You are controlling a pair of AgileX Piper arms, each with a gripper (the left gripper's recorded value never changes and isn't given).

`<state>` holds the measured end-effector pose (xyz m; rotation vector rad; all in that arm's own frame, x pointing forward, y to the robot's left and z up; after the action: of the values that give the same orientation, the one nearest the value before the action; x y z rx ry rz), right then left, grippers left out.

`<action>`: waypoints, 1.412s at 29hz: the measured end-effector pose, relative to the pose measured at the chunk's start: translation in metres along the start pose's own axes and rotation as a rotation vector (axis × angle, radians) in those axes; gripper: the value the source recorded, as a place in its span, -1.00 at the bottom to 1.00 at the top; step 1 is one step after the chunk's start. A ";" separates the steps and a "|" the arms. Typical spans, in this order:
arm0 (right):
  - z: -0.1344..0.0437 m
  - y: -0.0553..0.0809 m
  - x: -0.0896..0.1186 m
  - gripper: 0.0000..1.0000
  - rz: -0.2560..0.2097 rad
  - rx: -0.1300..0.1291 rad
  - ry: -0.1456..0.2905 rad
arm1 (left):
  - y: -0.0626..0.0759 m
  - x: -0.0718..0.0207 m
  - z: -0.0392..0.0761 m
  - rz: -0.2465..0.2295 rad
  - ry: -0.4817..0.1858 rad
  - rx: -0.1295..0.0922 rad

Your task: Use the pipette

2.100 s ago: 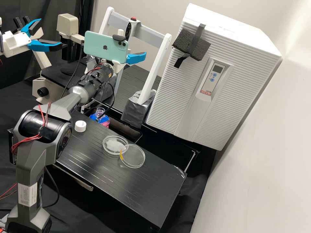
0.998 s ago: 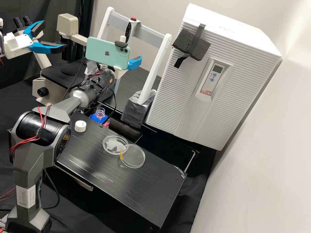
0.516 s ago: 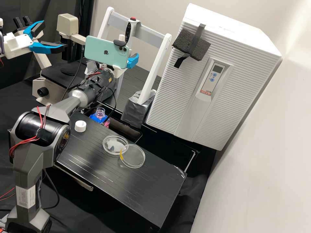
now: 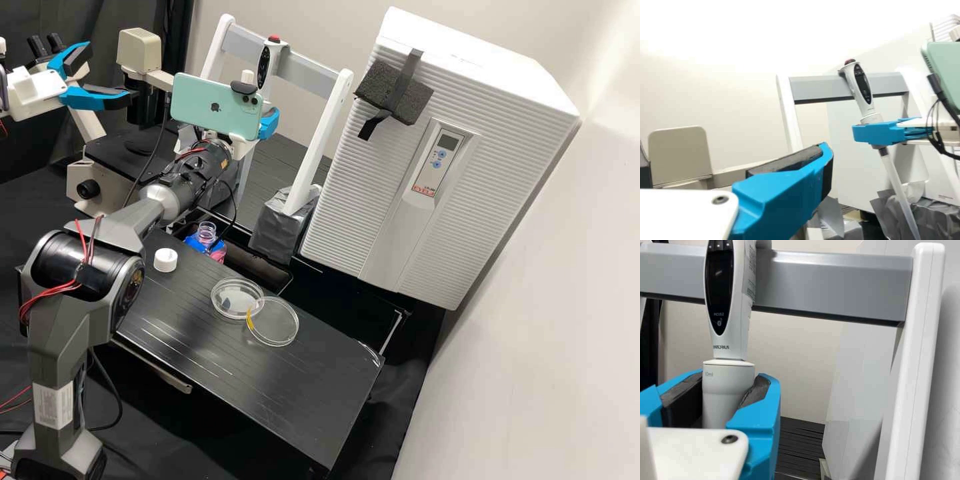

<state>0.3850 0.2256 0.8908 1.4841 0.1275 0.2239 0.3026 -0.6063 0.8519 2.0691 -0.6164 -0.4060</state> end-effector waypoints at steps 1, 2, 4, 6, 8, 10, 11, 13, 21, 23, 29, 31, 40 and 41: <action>0.000 0.000 0.000 -1.00 0.000 0.000 0.000 | 0.000 -0.0002 -0.001 0.000 0.002 0.001; 0.000 0.000 0.000 -1.00 0.000 0.000 0.000 | 0.000 -0.0001 -0.001 0.000 0.002 0.001; 0.000 0.000 0.000 -1.00 0.000 0.000 0.000 | 0.000 -0.0001 -0.001 0.000 0.002 0.001; 0.000 0.000 0.000 -1.00 0.000 0.000 0.000 | 0.000 -0.0001 -0.001 0.000 0.002 0.001; 0.000 0.000 0.000 -1.00 0.000 0.000 0.000 | 0.000 -0.0001 -0.001 0.000 0.002 0.001; 0.000 0.000 0.000 -1.00 0.000 0.000 0.000 | 0.001 -0.0006 -0.003 0.001 0.009 0.003; 0.000 0.000 0.000 -1.00 0.000 0.000 0.000 | 0.001 -0.0005 -0.003 0.001 0.009 0.003; 0.000 0.000 0.000 -1.00 0.000 0.000 0.000 | 0.001 -0.0005 -0.003 0.001 0.009 0.003; -0.004 0.005 -0.001 -1.00 0.000 0.004 0.007 | 0.001 -0.0005 -0.003 0.001 0.009 0.003; -0.007 0.008 -0.002 -1.00 0.008 0.006 0.013 | 0.001 -0.0005 -0.003 0.001 0.009 0.003; -0.020 0.026 -0.010 -1.00 0.052 0.017 0.046 | 0.001 -0.0006 -0.003 0.001 0.010 0.004; -0.023 0.033 -0.013 -1.00 0.084 0.018 0.062 | 0.001 -0.0006 -0.003 0.001 0.010 0.004; -0.025 0.023 -0.034 -1.00 0.174 0.074 0.117 | -0.002 -0.0001 -0.004 -0.005 0.011 -0.029; -0.024 0.017 -0.037 -1.00 0.166 0.077 0.119 | -0.005 0.0006 -0.005 -0.013 0.013 -0.038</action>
<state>0.3421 0.2421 0.9042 1.5592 0.1096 0.4462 0.3068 -0.6011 0.8503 2.0386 -0.5830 -0.4084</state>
